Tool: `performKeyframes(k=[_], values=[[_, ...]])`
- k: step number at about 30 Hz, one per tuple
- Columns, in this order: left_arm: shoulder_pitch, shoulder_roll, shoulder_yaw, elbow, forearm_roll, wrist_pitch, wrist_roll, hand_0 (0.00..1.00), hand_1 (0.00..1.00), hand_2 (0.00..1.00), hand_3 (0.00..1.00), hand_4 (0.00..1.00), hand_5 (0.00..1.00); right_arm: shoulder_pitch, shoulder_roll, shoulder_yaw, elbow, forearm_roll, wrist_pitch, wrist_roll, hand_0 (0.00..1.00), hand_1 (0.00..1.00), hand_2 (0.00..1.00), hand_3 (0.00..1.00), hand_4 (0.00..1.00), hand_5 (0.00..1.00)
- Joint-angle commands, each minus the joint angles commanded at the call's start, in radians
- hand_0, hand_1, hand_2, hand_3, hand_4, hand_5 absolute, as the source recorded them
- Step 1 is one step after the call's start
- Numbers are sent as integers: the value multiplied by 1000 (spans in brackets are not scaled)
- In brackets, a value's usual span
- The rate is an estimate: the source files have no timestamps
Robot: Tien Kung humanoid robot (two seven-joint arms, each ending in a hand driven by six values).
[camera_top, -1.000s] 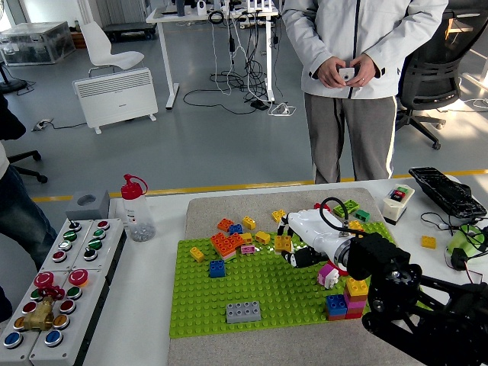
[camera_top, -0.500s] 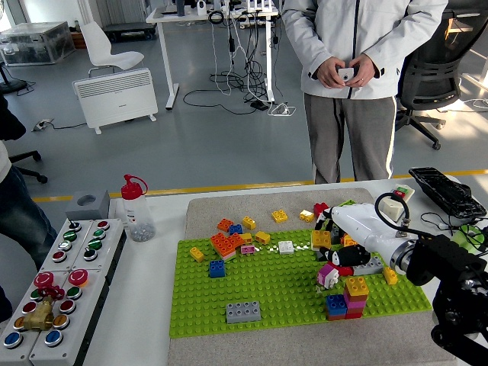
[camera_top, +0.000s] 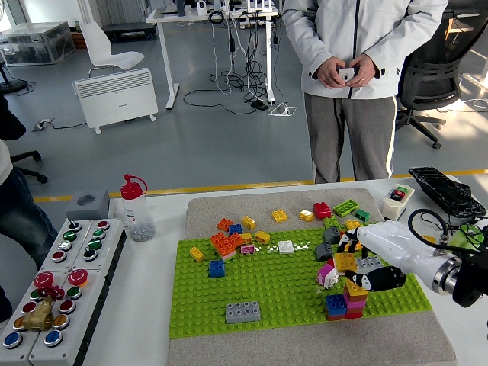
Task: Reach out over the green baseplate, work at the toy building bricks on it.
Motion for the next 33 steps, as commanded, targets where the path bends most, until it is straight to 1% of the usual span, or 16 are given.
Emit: performKeyframes(k=[4,15,20,25,33], values=[[-1,0,1,0,1,0,0,678,691,676,612,352,998,15,-18,-21,-13,24,6,35,516,496,520,520,545,163],[-2,0,2,0,-2,0,-2,679,691,677,613,352,998,66,-34,-104,-109,67,19,115,515,496,520,519,545,165],[-3,0,1,0,-3,0,-3,679,692,678,612,352,998,70,-37,-113,-128,70,24,134,520,497,519,519,544,167],[-2,-1,2,0,-3,0,-3,679,692,679,612,353,998,72,-39,-116,-133,75,29,144,520,497,520,518,543,167],[-3,0,2,0,-2,-1,-2,679,693,679,612,353,998,74,-34,-124,-147,80,30,151,523,498,521,517,543,168]])
